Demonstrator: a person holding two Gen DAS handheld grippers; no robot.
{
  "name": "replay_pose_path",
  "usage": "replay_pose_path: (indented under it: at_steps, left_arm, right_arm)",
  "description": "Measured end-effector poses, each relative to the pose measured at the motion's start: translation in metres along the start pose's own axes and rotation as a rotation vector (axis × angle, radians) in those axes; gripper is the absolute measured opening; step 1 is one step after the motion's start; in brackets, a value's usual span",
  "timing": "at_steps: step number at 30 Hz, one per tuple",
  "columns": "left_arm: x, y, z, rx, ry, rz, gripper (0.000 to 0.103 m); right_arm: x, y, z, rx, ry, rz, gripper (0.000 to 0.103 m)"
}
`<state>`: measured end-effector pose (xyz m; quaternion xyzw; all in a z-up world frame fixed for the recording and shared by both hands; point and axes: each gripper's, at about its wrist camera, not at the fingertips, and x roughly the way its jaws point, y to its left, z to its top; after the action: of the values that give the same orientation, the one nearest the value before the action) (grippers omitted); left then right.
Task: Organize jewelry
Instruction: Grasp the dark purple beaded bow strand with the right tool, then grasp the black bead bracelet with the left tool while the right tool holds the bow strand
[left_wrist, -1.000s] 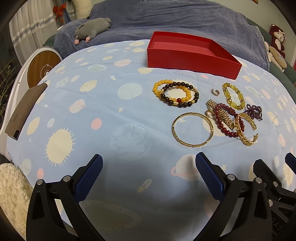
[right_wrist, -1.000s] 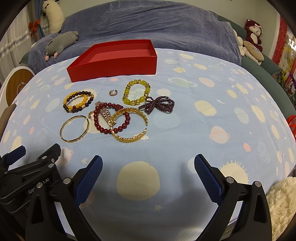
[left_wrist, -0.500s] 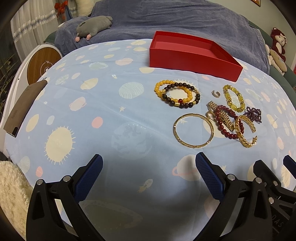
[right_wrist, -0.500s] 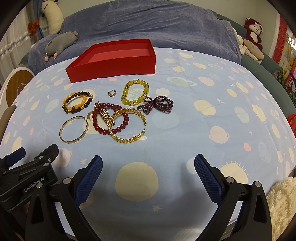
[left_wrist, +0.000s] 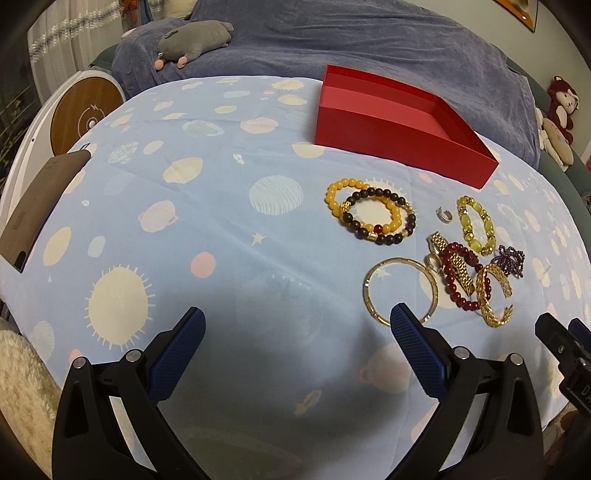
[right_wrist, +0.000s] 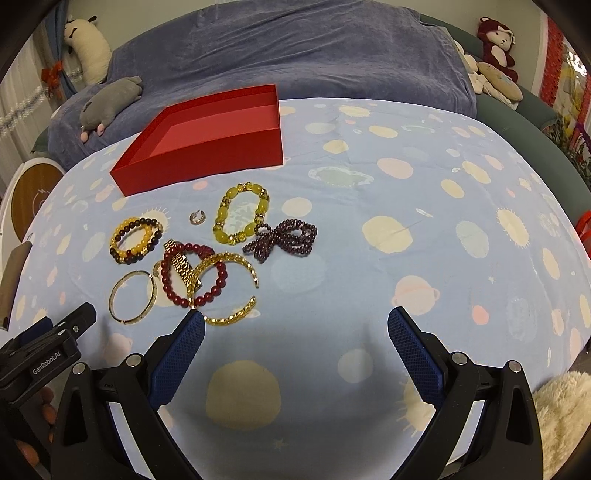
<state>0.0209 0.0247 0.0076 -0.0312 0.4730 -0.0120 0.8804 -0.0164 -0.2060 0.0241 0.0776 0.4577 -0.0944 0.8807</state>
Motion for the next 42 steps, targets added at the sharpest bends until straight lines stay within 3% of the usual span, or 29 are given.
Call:
replay_pose_path:
  at_steps: [12, 15, 17, 21, 23, 29, 34, 39, 42]
  left_arm:
    - [0.017, -0.019, 0.035, 0.05, -0.023, -0.018, 0.096]
    - [0.024, -0.02, 0.041, 0.036, -0.018, -0.024, 0.096]
    - [0.027, -0.021, 0.043, 0.027, -0.016, -0.024, 0.096]
    - [0.032, -0.023, 0.047, 0.018, -0.011, -0.031, 0.096]
    - [0.034, -0.023, 0.049, 0.015, -0.01, -0.033, 0.095]
    - [0.042, -0.02, 0.054, -0.002, 0.003, -0.044, 0.092]
    - [0.049, -0.022, 0.054, -0.007, 0.015, -0.049, 0.086]
    - [0.053, -0.027, 0.056, 0.007, 0.019, -0.068, 0.061]
    - [0.054, -0.029, 0.059, 0.004, 0.022, -0.096, 0.054]
  right_arm:
    - [0.034, -0.011, 0.04, 0.033, 0.017, 0.019, 0.095]
    - [0.042, -0.008, 0.047, 0.026, 0.021, 0.032, 0.089]
    - [0.05, -0.004, 0.051, 0.014, 0.034, 0.039, 0.077]
    - [0.066, 0.002, 0.055, 0.0, 0.064, 0.052, 0.064]
    - [0.072, 0.003, 0.056, -0.004, 0.078, 0.055, 0.05]
    - [0.077, 0.005, 0.055, -0.012, 0.076, 0.085, 0.029]
    - [0.07, 0.004, 0.053, -0.008, 0.056, 0.091, 0.012]
    - [0.063, -0.001, 0.047, 0.016, 0.055, 0.109, 0.008]
    - [0.061, -0.006, 0.044, 0.032, 0.061, 0.117, 0.008]
